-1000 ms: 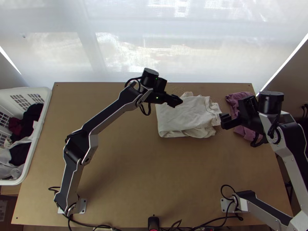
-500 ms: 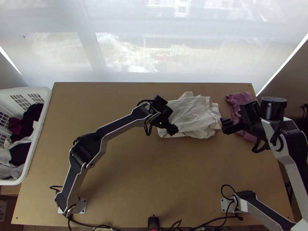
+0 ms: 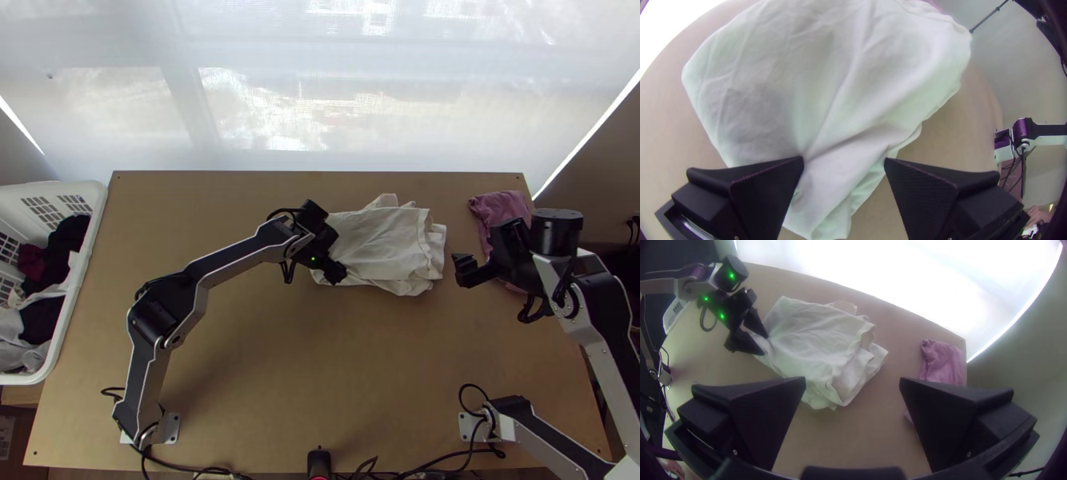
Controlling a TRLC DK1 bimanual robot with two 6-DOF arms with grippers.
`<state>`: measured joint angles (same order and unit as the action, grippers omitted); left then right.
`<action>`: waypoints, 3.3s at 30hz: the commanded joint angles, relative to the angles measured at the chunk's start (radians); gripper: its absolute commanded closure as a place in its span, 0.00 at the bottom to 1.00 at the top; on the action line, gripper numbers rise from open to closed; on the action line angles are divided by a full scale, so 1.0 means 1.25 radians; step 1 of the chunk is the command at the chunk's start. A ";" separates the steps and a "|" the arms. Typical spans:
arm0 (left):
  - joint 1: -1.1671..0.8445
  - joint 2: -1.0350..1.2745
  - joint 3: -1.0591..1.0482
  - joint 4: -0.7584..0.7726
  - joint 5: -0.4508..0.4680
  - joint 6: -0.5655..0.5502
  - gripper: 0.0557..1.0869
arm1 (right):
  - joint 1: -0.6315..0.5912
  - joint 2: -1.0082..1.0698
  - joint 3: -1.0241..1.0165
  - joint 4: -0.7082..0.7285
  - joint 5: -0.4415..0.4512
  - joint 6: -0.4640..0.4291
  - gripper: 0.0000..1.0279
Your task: Fold the t-shirt
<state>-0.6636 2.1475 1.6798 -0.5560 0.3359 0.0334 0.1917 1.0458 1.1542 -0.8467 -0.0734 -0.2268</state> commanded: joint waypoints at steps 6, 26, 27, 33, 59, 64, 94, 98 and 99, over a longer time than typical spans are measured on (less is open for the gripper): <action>0.011 -0.113 0.028 -0.080 0.011 -0.037 0.12 | 0.106 0.168 -0.012 0.142 0.000 -0.051 0.05; 0.036 0.104 0.223 -0.058 -0.071 -0.076 0.12 | 0.140 0.469 -0.133 0.393 -0.095 -0.043 0.05; 0.039 0.108 0.222 -0.061 -0.072 -0.075 0.12 | 0.139 0.462 -0.151 0.398 -0.097 -0.043 0.05; 0.062 0.118 0.209 -0.072 -0.077 -0.065 0.12 | 0.129 0.443 -0.196 0.414 -0.102 -0.043 0.05; 0.066 0.004 0.196 -0.096 -0.077 -0.051 0.12 | 0.260 0.263 -0.232 0.477 -0.016 -0.317 0.05; 0.060 0.016 0.182 -0.095 -0.077 -0.050 0.12 | 0.339 0.244 -0.322 0.590 0.027 -0.372 0.05; 0.057 0.068 0.184 -0.095 -0.077 -0.045 0.10 | 0.382 0.451 -0.401 0.933 0.098 -0.562 0.05; 0.058 0.066 0.185 -0.095 -0.077 -0.044 0.10 | 0.361 0.484 -0.383 0.942 0.098 -0.577 0.05; 0.058 0.066 0.186 -0.095 -0.077 -0.044 0.10 | 0.355 0.492 -0.377 0.947 0.098 -0.581 0.05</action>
<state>-0.5934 2.2307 1.9099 -0.6754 0.2390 -0.0250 0.6670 1.5906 0.6559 0.3004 0.0429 -0.9176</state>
